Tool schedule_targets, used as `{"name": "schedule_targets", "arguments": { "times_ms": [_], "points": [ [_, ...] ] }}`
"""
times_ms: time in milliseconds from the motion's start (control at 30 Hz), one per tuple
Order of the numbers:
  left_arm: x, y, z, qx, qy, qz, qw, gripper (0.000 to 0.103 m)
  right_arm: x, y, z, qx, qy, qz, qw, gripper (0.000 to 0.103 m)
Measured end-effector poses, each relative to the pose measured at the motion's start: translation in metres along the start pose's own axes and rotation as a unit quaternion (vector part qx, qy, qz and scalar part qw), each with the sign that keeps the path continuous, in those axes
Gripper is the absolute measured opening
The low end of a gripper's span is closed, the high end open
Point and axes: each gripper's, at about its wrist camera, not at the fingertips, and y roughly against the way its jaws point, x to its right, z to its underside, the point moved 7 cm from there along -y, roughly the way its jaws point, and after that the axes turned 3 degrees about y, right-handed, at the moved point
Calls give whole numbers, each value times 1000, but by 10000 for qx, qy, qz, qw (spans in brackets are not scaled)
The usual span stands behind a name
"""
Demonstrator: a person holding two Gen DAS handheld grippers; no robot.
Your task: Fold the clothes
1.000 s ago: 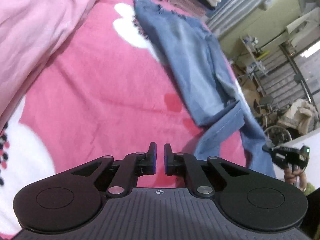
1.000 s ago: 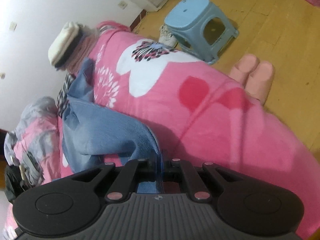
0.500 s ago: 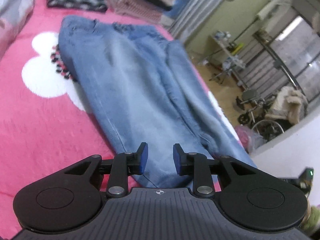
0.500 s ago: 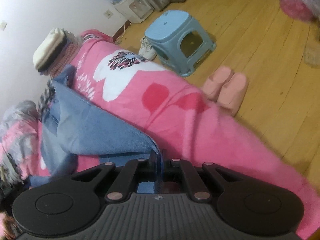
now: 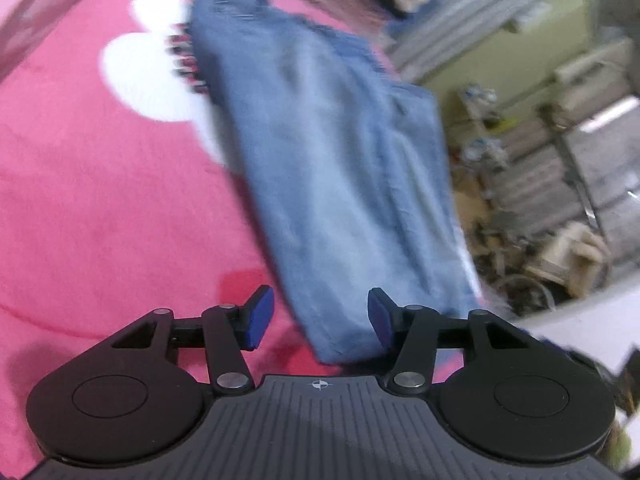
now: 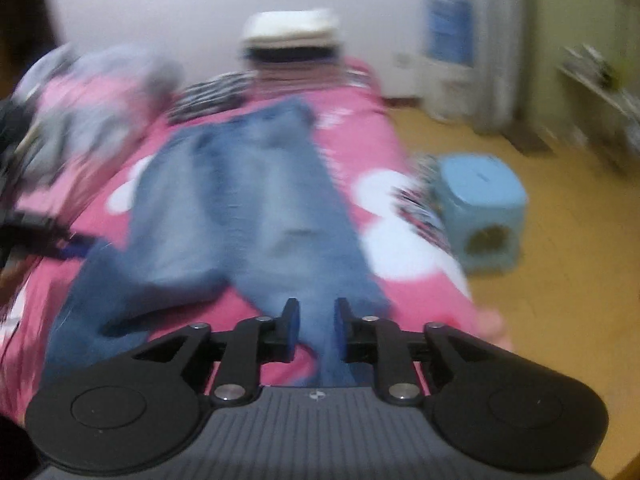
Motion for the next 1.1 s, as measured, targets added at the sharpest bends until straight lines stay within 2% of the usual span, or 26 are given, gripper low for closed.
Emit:
{"name": "schedule_targets", "arguments": {
  "times_ms": [100,200,300,400,467,533,600,633,667,700,733,767,867,933,1000,1100],
  "points": [
    [13,0,17,-249,-418,128,9987,66,-15,-10,-8,-212,356,-16,9991,29],
    [14,-7,34,-426,-687,-57,9967,69,-41,-13,-9,-264,1429,288,9890,37],
    [15,-14,51,-602,-955,-241,9933,69,-81,-16,-2,-202,2318,-50,9725,48],
    [15,-20,67,-741,-1235,-430,9886,67,-121,-34,9,-187,2949,-649,9531,60],
    [15,-22,75,-729,-1460,-566,9850,55,-146,-52,11,11,3493,-806,9336,66],
    [16,-14,76,-671,-1420,-474,9865,26,-164,-72,9,253,3939,-823,9151,72],
    [16,-3,75,-601,-1302,-315,9892,10,-177,-92,5,370,4209,-822,9026,72],
    [17,2,74,-565,-1243,-235,9904,5,-180,-104,3,271,4269,-867,8997,68],
    [17,7,73,-529,-1184,-156,9914,4,-182,-117,1,94,4286,-954,8984,59],
    [18,13,73,-494,-1125,-76,9924,3,-185,-126,-2,-51,4274,-1072,8977,28],
    [18,18,72,-458,-1066,3,9932,2,-191,-130,-6,-128,4204,-1253,8986,5],
    [19,29,71,-388,-996,140,9942,2,-197,-132,-11,-135,4141,-1425,8989,5],
    [25,74,66,-96,-760,692,9947,2,-223,-121,-33,277,3939,-1907,8987,4],
    [26,104,64,87,-630,935,9936,2,-239,-112,-54,517,3403,-2478,9056,4],
    [22,132,63,237,-578,851,9944,2,-255,-103,-74,730,2875,-3058,9047,4],
    [15,163,64,373,-517,496,9967,2,-285,-101,-89,971,2495,-3662,8912,4]
  ]
}}
